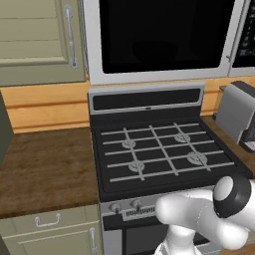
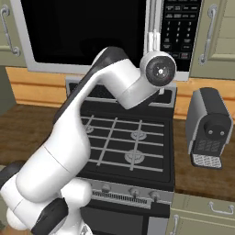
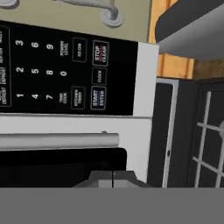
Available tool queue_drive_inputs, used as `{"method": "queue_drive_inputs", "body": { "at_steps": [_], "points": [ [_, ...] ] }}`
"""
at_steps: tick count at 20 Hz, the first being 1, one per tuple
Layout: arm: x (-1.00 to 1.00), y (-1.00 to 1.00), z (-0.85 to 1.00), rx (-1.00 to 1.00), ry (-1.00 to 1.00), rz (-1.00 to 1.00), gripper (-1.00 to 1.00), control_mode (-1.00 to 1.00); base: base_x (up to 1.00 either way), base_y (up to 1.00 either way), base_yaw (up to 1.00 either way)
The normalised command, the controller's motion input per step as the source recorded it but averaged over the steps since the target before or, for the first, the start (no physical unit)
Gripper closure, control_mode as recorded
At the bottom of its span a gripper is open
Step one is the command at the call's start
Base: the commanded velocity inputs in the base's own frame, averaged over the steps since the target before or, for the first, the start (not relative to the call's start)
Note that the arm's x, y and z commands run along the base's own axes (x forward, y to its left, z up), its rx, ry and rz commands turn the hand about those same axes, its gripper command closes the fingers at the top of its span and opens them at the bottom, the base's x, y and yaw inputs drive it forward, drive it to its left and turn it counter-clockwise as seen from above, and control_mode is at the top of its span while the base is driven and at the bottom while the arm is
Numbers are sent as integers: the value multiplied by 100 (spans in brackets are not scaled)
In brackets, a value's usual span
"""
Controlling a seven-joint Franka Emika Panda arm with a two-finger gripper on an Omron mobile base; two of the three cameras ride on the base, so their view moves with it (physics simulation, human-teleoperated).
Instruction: Open the microwave, place the bowl with waffle inside the microwave, then close the microwave door and turn it on.
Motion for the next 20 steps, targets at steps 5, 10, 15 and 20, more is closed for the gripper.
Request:
{"method": "queue_drive_inputs", "body": {
  "at_steps": [5, 10, 15, 20],
  "points": [
    [35, -7, 0, 12, -9, 0, 100, -100, 0, 0, 0],
    [21, -40, 0, 13, -5, 0, 100, -100, 0, 0, 0],
    [31, -27, 0, 11, -5, 0, 100, -100, 0, 0, 0],
    [21, -2, -2, 5, -6, 0, 100, -100, 0, 0, 0]
  ]
}}
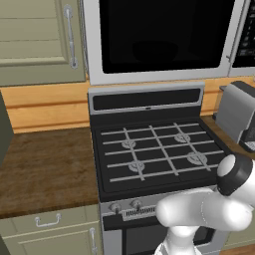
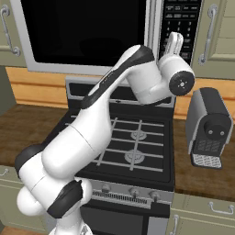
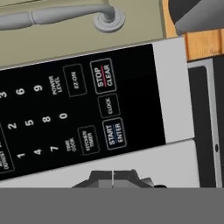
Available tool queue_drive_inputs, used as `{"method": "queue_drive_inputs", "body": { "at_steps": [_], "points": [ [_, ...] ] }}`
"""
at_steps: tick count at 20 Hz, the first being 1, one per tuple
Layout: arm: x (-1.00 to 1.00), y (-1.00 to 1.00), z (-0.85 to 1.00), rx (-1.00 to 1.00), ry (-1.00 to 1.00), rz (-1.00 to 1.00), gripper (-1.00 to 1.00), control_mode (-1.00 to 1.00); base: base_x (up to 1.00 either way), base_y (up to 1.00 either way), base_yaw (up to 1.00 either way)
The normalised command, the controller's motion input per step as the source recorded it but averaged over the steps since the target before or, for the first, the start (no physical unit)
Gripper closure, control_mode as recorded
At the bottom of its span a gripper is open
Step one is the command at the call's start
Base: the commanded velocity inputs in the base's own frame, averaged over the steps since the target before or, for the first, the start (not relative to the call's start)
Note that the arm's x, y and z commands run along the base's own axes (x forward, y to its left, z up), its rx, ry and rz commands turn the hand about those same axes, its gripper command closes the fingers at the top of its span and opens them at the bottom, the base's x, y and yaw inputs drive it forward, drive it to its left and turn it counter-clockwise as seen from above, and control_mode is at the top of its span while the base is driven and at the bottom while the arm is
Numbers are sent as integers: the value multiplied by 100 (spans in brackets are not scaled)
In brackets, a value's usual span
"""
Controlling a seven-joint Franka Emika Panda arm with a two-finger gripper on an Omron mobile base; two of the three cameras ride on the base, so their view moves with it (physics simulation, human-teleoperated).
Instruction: Open the microwave, place the bowl with waffle inside the microwave, then close the microwave door and turn it on.
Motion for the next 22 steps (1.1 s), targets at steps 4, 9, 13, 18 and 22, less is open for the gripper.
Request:
{"method": "queue_drive_inputs", "body": {
  "at_steps": [4, 9, 13, 18, 22],
  "points": [
    [7, 0, -7, 2, -6, 0, 100, -100, 0, 0, 0],
    [15, 0, -11, 2, -2, 0, 100, -100, 0, 0, 0],
    [39, 0, -1, 4, 0, 0, 100, -100, 0, 0, 0],
    [45, -2, 0, 9, 0, 0, 100, -100, 0, 0, 0],
    [49, -2, -2, 11, 0, 0, 100, -100, 0, 0, 0]
  ]
}}
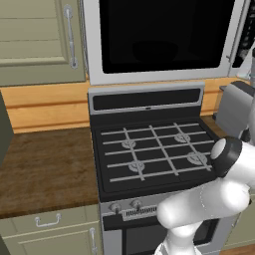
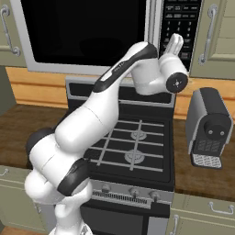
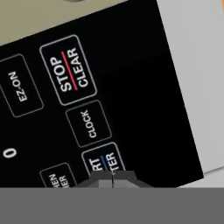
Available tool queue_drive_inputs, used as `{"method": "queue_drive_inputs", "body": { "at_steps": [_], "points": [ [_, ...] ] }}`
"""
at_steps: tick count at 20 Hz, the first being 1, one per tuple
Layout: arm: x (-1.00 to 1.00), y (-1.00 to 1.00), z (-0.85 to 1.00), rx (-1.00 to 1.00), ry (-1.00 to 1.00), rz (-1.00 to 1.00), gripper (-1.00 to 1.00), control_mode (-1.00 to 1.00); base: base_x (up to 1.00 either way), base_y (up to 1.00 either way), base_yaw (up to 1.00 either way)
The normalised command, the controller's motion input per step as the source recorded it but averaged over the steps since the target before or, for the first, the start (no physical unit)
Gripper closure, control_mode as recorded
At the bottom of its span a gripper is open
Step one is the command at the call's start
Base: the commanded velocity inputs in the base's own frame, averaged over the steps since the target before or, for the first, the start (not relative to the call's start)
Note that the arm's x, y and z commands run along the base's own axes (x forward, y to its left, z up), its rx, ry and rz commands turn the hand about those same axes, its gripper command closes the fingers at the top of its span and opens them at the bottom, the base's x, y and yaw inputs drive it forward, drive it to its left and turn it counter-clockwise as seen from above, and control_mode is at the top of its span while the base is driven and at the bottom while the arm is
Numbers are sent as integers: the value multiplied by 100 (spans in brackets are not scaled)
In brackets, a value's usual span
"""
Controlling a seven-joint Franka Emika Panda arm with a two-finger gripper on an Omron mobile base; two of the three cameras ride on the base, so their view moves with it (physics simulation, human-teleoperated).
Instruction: Open the microwave, place the bowl with waffle inside the microwave, then close the microwave door and turn it on.
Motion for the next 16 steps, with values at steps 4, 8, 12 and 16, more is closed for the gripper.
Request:
{"method": "queue_drive_inputs", "body": {
  "at_steps": [4, 8, 12, 16],
  "points": [
    [64, -12, -8, 10, 0, 0, 100, -100, 0, 0, 0],
    [59, -20, -15, 8, 0, 0, 100, -100, 0, 0, 0],
    [-44, -13, -4, 3, -1, 1, 100, -100, 0, 0, 0],
    [-100, -3, 2, -1, -4, 6, 100, -100, 0, 0, 0]
  ]
}}
